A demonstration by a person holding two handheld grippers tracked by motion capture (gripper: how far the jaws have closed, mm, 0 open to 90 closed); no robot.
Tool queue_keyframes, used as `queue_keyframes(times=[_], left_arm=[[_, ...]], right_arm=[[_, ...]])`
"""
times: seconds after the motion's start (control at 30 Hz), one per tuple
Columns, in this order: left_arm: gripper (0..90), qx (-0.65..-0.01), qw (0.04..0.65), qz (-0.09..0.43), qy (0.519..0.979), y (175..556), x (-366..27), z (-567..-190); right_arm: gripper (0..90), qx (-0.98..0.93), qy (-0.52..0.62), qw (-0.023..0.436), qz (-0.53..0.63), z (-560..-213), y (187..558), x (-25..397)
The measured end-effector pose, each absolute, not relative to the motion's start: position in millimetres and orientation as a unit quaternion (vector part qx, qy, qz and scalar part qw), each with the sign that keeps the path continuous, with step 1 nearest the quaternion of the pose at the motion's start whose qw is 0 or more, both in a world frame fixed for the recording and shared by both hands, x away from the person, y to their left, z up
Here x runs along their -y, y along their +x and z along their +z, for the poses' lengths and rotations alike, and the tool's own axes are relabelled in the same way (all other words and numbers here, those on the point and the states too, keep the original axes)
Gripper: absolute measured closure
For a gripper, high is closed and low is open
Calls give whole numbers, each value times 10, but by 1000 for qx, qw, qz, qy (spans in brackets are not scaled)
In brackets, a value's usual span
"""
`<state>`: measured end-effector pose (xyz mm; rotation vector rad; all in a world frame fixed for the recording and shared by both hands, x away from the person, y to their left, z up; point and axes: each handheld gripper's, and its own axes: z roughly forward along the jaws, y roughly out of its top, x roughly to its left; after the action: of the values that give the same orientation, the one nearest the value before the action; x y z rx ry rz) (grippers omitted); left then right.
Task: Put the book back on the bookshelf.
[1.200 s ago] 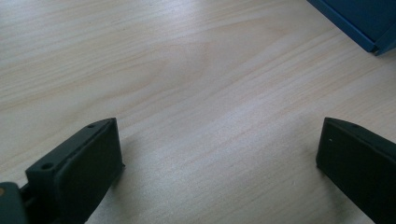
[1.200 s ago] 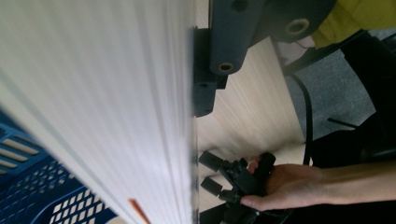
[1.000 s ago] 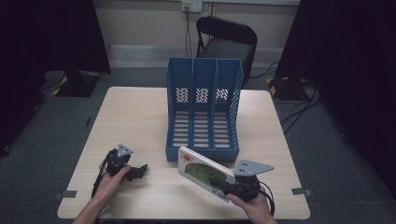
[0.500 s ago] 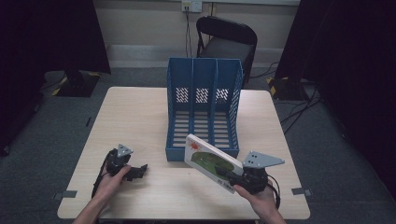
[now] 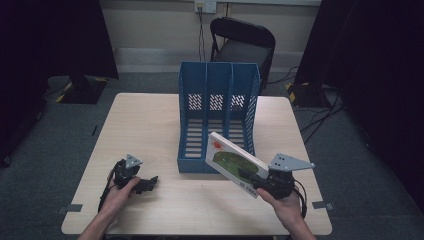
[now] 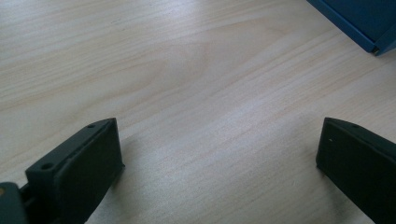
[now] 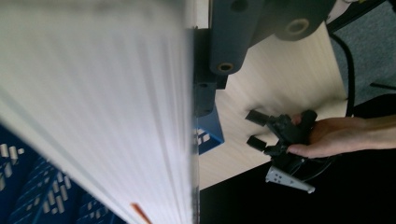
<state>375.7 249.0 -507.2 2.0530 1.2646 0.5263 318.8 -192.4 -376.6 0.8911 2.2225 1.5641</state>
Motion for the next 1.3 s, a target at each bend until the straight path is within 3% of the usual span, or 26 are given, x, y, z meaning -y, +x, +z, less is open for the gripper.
queue_keyframes(times=[0.73, 1.3], left_arm=[[0, -484, 330, 201, 785, 3758, -2489, -5072], [0, -485, 333, 200, 783, 3763, -2480, -5075]], right_arm=[[765, -728, 393, 209, 521, -3698, 3360, 2207], [765, -708, 445, 244, 492, -3661, 3594, 2186]])
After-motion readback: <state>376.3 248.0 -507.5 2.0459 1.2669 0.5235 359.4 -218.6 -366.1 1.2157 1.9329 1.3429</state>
